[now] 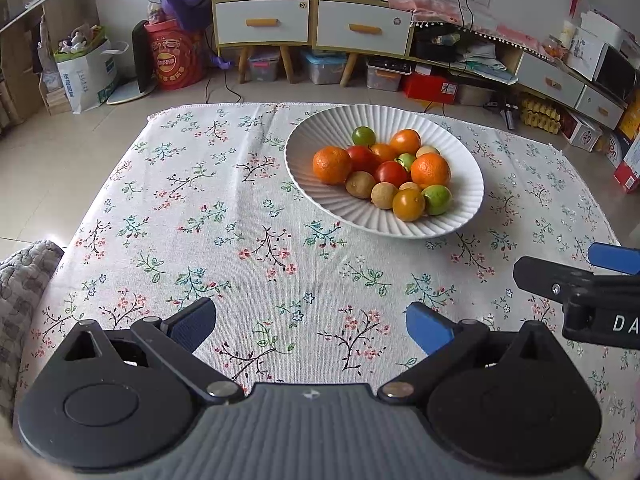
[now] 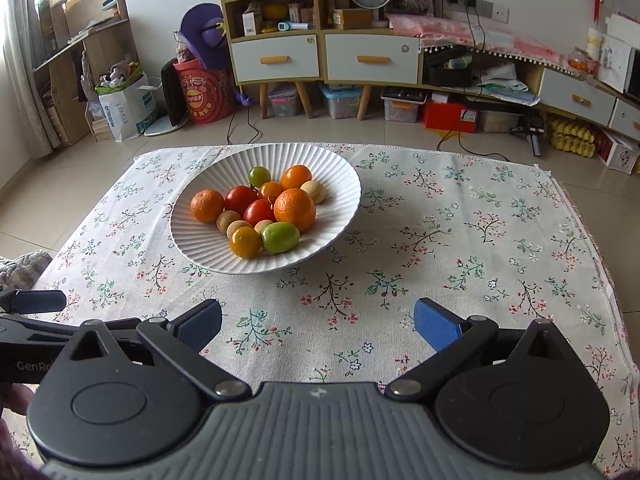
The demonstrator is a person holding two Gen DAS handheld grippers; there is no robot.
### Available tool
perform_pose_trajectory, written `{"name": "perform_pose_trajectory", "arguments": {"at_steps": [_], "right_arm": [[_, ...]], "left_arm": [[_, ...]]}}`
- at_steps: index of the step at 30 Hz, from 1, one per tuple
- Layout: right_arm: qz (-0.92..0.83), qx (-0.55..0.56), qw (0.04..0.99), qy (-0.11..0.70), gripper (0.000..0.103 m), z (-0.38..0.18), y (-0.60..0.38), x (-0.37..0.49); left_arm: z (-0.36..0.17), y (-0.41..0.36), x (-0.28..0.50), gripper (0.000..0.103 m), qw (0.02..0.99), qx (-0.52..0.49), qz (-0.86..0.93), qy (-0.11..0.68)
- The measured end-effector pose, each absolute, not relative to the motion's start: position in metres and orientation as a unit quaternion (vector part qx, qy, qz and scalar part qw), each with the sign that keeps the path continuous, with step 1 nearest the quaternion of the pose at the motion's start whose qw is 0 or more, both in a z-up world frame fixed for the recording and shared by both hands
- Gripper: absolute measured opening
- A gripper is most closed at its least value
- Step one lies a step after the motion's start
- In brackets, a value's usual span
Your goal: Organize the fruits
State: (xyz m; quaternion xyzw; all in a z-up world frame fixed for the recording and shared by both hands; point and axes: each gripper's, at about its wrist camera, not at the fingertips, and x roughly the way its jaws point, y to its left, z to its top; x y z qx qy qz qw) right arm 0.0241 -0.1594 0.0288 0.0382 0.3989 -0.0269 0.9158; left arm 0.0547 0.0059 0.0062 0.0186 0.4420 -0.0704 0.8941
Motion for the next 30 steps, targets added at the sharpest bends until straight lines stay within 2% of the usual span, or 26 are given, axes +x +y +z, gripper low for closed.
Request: {"name": "perform_pose_trajectory", "arguments": {"at_steps": [30], "right_arm": [[-0.029,0.035,0.914,0.403,0.102,0.0246,-0.1570,0.0243]], "left_arm": [[0.0046,-0.0012,0.0517,0.100,0.895,0.031,-0.075,0.438]]}}
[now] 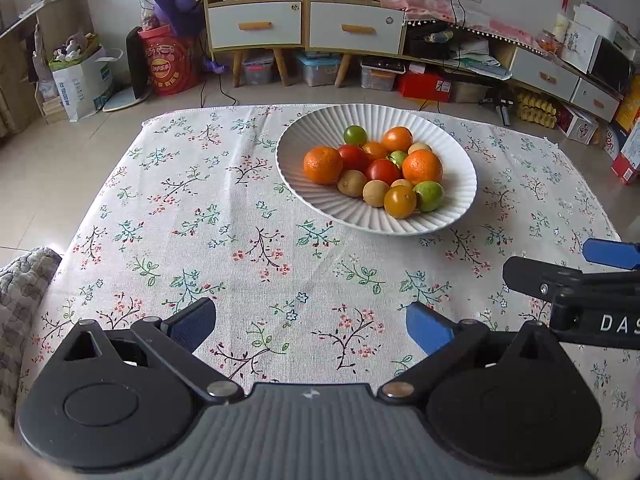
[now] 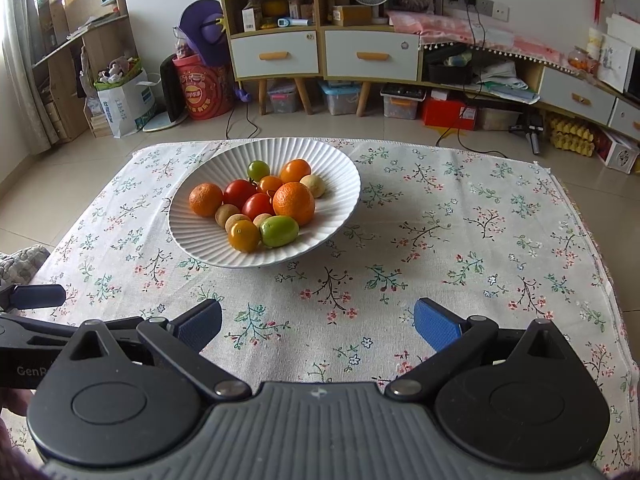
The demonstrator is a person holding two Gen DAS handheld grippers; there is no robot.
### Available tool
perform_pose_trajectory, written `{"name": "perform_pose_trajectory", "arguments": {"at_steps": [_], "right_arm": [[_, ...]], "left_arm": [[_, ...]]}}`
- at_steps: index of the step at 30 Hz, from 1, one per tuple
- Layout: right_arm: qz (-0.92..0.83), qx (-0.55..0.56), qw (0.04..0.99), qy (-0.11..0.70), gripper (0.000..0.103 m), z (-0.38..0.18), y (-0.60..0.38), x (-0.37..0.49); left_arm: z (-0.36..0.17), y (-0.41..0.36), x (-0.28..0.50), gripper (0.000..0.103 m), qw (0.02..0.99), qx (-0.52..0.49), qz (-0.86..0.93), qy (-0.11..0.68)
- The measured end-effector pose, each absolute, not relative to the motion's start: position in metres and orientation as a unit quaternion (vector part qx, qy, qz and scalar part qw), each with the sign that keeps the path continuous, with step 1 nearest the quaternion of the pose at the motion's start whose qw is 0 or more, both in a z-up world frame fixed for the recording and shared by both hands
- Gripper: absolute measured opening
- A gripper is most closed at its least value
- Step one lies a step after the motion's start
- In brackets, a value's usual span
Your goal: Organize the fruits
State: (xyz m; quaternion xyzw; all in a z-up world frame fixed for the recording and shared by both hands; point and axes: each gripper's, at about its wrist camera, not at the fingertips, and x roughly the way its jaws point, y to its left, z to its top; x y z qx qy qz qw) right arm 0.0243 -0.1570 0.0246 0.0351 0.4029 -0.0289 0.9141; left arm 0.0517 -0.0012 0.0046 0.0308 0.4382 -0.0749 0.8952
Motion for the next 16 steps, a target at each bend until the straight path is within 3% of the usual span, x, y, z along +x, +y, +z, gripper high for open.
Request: {"name": "perform_pose_trajectory", "arguments": {"at_steps": [16], "right_arm": [[-0.028,0.032,0.912,0.407,0.102,0.0228,-0.1541,0.0247]], "left_arm": [[0.0013,-0.0015,0.0520,0.100,0.895,0.037,-0.069,0.438]]}}
